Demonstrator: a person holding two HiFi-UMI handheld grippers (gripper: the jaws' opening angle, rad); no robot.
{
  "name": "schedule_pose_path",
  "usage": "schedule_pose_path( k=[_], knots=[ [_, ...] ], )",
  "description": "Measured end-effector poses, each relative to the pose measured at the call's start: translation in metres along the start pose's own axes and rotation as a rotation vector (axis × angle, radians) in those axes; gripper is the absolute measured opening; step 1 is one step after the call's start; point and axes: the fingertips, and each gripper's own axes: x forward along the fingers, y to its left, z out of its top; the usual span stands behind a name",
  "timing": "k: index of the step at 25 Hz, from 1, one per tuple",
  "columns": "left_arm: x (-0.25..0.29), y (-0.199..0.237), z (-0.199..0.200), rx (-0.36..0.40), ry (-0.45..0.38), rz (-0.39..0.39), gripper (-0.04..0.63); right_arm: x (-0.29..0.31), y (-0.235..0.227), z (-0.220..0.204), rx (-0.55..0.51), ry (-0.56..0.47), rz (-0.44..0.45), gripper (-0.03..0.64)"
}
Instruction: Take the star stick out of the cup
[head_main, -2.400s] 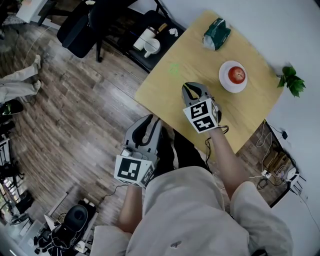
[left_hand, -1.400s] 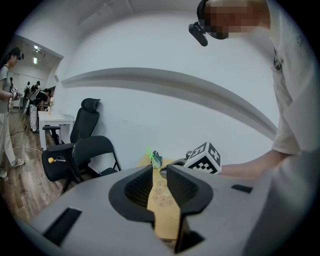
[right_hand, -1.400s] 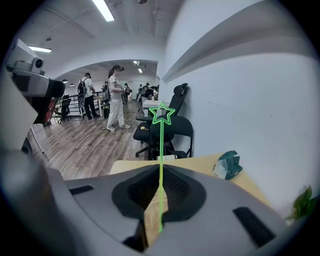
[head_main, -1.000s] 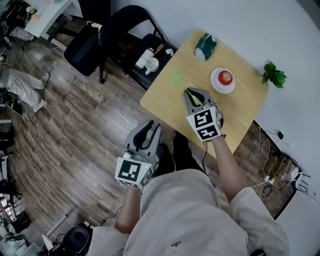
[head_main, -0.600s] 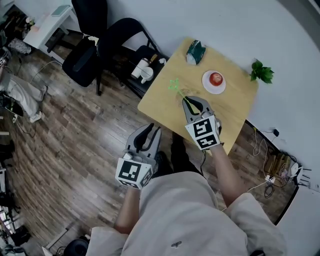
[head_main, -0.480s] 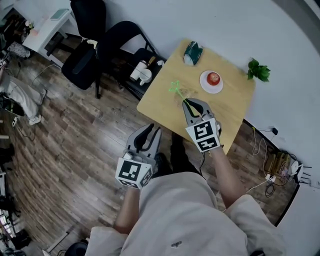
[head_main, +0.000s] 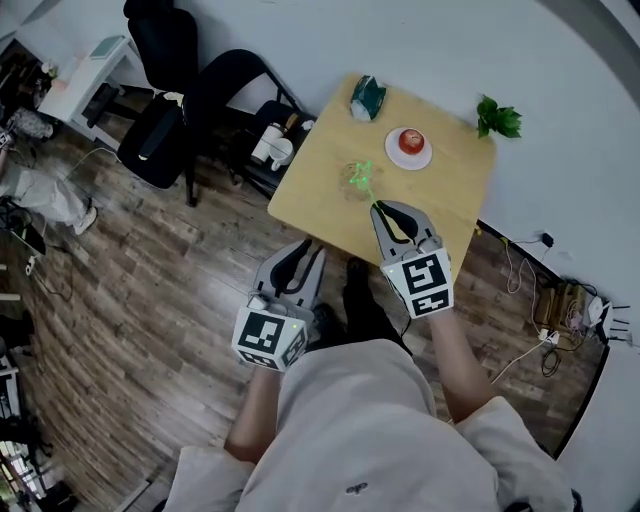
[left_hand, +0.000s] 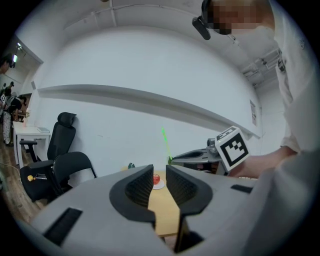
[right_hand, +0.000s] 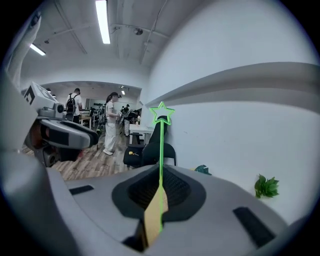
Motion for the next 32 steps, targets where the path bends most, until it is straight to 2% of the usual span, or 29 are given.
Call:
schedule_pose_path(
  k=[7,14,20,32],
  knots=[
    [-0.001,-0.02,0.003,0.014,-0.014,-0.013,0.066,-0.043,-0.006,0.012,0.044,-0.094,-0.046,0.018],
    [-0.002,-0.035,0.014,0.025,-0.045,0.013,0.057,-0.074,-0.009,0.024,0.075,-0.169,-0.032,0.017],
    [-0.004,-0.063,0.018,0.022,-0.05,0.043,0.039,-0.107,-0.012,0.029,0.123,-0.223,0.038,0.017],
    [-0.018,-0.138,0.008,0.014,-0.054,0.133,0.032,-0.184,-0.018,0.001,0.197,-0.278,0.184,0.015]
  ],
)
